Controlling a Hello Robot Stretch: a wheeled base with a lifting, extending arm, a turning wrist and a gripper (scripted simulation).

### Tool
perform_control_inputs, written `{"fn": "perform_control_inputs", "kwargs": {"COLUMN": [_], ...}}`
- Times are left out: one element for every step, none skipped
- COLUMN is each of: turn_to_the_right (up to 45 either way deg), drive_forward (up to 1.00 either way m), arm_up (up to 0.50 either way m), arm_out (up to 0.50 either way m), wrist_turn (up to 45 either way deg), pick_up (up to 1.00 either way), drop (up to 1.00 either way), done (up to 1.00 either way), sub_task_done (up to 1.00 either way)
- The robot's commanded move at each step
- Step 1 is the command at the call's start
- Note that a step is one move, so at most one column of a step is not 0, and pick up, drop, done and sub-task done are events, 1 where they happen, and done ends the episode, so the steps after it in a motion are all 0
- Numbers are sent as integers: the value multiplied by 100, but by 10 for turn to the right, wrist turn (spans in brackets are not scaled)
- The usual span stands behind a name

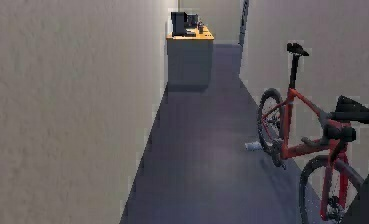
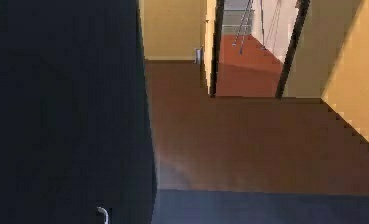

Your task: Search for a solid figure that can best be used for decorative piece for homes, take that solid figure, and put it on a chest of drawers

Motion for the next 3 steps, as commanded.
{"fn": "perform_control_inputs", "kwargs": {"turn_to_the_right": [0,60,0], "drive_forward": [40,0,100], "arm_up": [0,0,0], "arm_out": [0,0,0], "wrist_turn": [0,0,0], "pick_up": [0,0,0], "drop": [0,0,0], "done": [0,0,0], "sub_task_done": [0,0,0]}}
